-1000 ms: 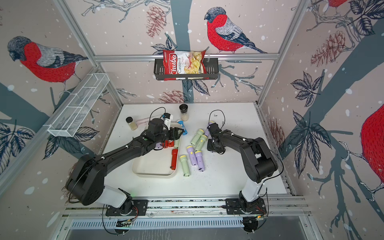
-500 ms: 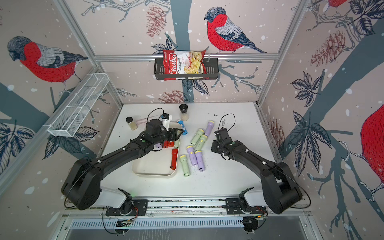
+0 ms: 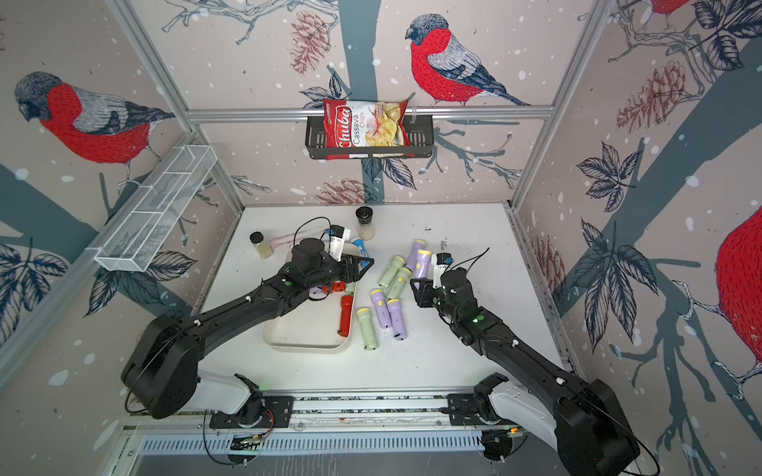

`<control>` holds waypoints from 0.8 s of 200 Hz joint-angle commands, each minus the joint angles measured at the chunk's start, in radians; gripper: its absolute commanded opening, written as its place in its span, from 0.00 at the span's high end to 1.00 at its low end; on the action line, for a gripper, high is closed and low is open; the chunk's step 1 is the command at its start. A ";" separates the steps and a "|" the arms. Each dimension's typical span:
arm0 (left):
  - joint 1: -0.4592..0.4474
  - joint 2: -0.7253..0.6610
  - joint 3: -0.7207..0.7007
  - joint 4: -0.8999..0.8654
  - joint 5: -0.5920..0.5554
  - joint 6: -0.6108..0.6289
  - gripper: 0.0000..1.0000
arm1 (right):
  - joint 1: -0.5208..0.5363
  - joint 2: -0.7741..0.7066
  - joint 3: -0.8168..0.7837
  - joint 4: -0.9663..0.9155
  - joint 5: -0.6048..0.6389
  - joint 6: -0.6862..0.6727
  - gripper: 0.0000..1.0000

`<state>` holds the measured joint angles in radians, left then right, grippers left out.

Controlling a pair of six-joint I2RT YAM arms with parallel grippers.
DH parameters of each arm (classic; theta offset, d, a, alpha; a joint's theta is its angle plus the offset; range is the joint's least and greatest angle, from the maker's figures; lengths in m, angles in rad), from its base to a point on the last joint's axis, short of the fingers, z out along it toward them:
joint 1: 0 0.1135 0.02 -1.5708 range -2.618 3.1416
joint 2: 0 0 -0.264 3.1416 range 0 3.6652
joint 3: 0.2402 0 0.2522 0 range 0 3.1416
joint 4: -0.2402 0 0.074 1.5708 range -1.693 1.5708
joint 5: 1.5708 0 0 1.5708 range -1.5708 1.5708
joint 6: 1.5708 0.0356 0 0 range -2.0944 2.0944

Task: Put the flashlights into the storage boxes
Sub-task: Pick up the flashlight from the center of the board.

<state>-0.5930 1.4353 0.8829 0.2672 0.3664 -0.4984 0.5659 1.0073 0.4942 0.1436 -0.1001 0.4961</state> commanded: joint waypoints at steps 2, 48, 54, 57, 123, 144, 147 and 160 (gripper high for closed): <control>-0.007 0.008 -0.002 0.091 0.046 -0.027 0.37 | 0.024 0.000 -0.002 0.121 -0.029 -0.018 0.72; -0.021 0.011 0.003 0.114 0.069 -0.032 0.37 | 0.067 0.041 0.013 0.168 -0.039 -0.017 0.72; -0.022 0.011 0.002 0.116 0.070 -0.032 0.37 | 0.070 0.047 0.015 0.172 -0.041 -0.018 0.72; -0.023 0.011 0.001 0.118 0.070 -0.031 0.37 | 0.072 0.050 0.018 0.173 -0.041 -0.019 0.72; -0.055 0.035 0.012 0.159 0.130 -0.020 0.37 | 0.126 0.104 0.040 0.218 -0.040 -0.024 0.73; -0.067 0.048 0.023 0.159 0.132 -0.021 0.36 | 0.141 0.116 0.048 0.221 -0.032 -0.025 0.73; -0.069 0.049 0.024 0.161 0.132 -0.021 0.36 | 0.143 0.118 0.050 0.219 -0.030 -0.024 0.73; -0.075 0.056 0.028 0.169 0.136 -0.020 0.37 | 0.152 0.125 0.056 0.216 -0.019 -0.025 0.73</control>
<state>-0.6594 1.4818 0.8974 0.3729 0.4740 -0.5236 0.7044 1.1229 0.5346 0.3058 -0.1364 0.4923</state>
